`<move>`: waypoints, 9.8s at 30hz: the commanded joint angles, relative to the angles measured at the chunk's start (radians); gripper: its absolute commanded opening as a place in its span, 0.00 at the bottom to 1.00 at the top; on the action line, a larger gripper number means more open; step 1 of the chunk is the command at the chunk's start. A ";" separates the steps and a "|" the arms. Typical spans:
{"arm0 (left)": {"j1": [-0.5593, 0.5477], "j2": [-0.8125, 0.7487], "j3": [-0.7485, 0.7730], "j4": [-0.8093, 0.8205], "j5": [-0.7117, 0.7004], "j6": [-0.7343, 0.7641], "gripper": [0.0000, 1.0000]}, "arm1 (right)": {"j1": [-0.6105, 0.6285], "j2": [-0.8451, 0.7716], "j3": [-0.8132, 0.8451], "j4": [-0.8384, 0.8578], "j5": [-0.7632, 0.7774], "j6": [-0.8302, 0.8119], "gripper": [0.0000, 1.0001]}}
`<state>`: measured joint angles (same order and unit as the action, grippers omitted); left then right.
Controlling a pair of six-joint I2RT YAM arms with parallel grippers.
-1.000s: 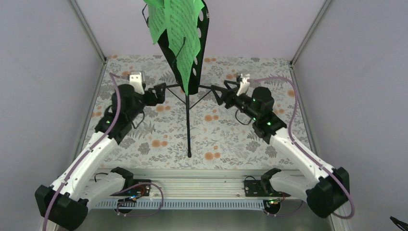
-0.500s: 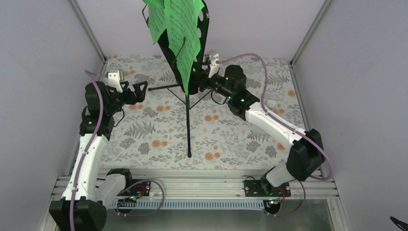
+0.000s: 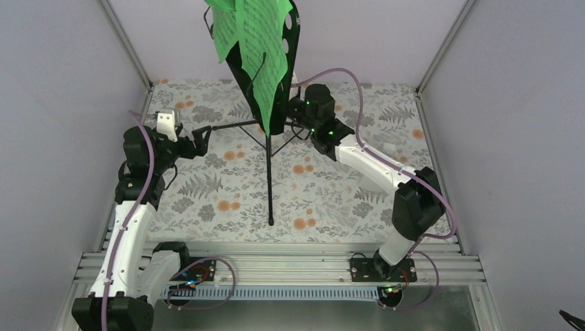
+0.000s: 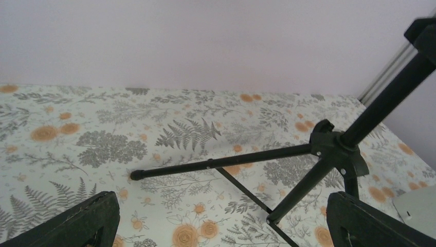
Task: Pack up the instrument practice props
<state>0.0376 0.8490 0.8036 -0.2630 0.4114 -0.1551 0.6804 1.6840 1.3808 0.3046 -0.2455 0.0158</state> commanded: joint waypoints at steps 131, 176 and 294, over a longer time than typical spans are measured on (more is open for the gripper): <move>-0.709 0.427 -0.180 0.504 -0.957 -0.401 0.02 | 0.122 -0.468 -0.802 -0.080 0.374 0.466 0.84; -0.183 -0.106 0.114 0.027 0.170 -0.127 0.99 | 0.112 -0.425 0.034 -0.412 -0.134 0.403 0.96; -0.177 0.240 0.528 0.166 0.368 -0.231 0.03 | 0.099 -0.347 -0.051 0.039 -0.161 0.372 0.19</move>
<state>-0.1429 1.0706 1.3369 -0.0353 0.7467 -0.4038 0.7887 1.3453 1.3373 0.2298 -0.4011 0.3935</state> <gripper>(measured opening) 0.052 0.179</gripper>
